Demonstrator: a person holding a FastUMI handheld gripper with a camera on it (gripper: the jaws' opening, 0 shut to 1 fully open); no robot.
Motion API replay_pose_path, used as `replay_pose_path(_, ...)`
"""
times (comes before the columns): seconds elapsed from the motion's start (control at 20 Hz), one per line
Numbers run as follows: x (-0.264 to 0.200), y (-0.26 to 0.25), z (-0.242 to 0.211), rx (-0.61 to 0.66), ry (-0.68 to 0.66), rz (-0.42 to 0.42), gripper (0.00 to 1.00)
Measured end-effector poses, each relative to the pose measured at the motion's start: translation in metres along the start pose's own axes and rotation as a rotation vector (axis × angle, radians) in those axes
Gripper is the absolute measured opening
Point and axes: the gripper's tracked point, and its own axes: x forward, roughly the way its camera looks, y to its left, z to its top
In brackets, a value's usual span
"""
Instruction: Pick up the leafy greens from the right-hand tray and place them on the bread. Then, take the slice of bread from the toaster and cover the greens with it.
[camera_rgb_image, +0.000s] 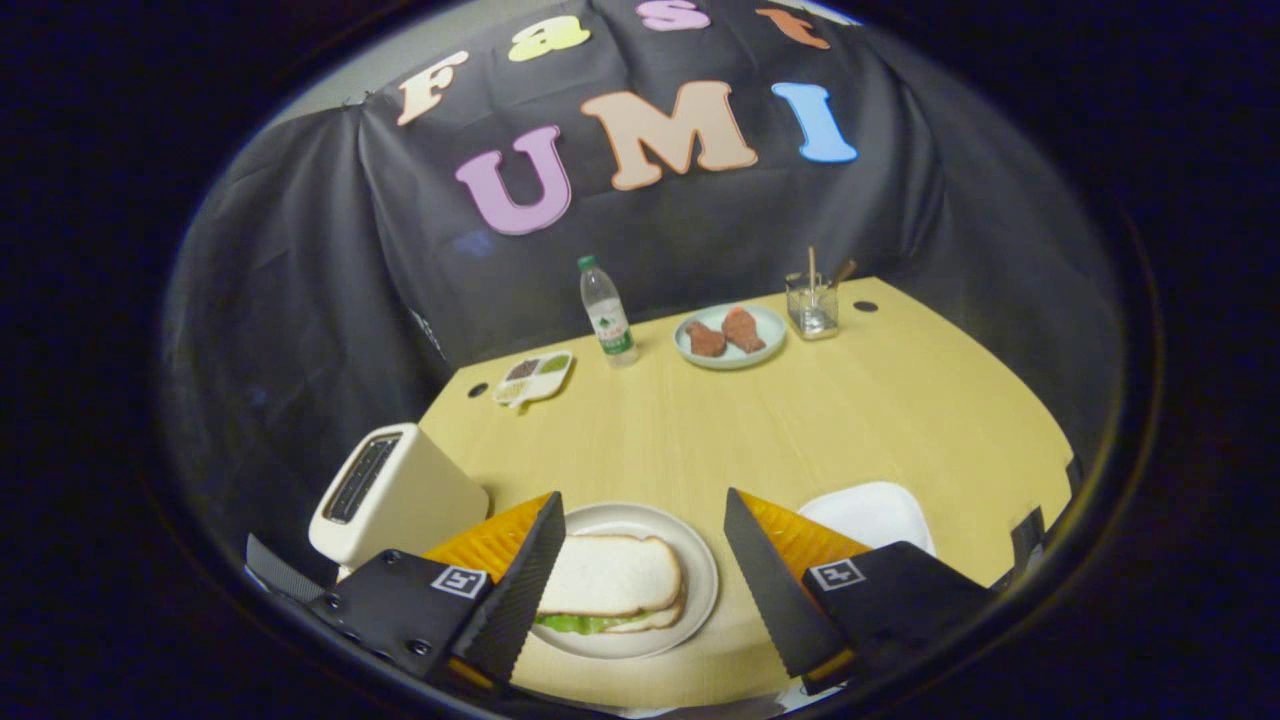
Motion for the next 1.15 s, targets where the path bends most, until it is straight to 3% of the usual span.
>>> replay_pose_path(0.3, -0.028, -0.008, 0.088, -0.054, -0.249, 0.043, 1.00)
replay_pose_path(0.45, -0.035, -0.032, 0.107, -0.119, -0.317, -0.002, 1.00)
replay_pose_path(0.65, -0.043, -0.057, 0.124, -0.159, -0.368, -0.054, 1.00)
replay_pose_path(1.15, -0.042, -0.088, 0.135, -0.141, -0.378, -0.089, 1.00)
